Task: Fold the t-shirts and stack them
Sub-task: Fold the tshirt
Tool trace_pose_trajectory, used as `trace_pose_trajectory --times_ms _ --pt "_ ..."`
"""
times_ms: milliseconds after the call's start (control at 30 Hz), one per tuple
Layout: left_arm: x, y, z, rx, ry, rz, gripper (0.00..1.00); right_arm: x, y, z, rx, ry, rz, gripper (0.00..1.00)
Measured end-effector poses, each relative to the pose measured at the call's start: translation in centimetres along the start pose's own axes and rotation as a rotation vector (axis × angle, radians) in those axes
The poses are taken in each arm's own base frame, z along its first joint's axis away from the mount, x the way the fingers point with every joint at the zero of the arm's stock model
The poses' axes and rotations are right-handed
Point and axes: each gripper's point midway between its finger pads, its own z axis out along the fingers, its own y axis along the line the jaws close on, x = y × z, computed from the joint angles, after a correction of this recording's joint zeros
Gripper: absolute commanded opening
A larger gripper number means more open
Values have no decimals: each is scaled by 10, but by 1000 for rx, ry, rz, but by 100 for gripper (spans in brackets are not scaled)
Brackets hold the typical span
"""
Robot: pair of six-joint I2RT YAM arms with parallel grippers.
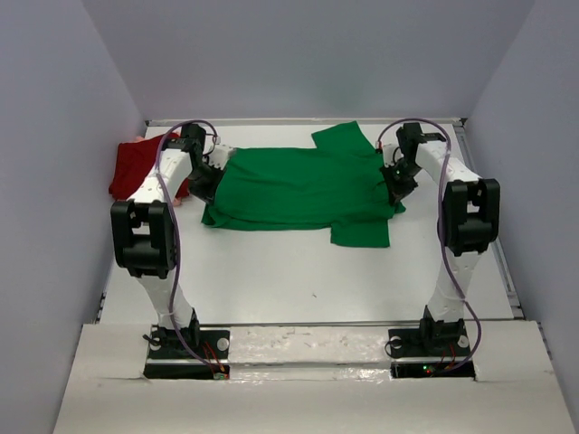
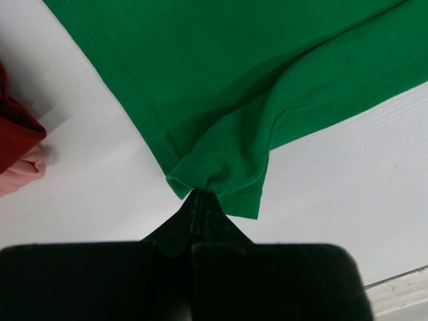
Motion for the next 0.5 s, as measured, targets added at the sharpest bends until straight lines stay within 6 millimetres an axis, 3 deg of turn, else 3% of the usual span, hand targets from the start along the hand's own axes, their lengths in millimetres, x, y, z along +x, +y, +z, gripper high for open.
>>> trace_pose_trajectory --times_ms 267,500 --pt "4 16 10 -77 40 -14 0 -10 -6 18 -5 17 8 0" --pt "-4 29 13 -141 15 -22 0 -24 -14 26 10 6 21 0"
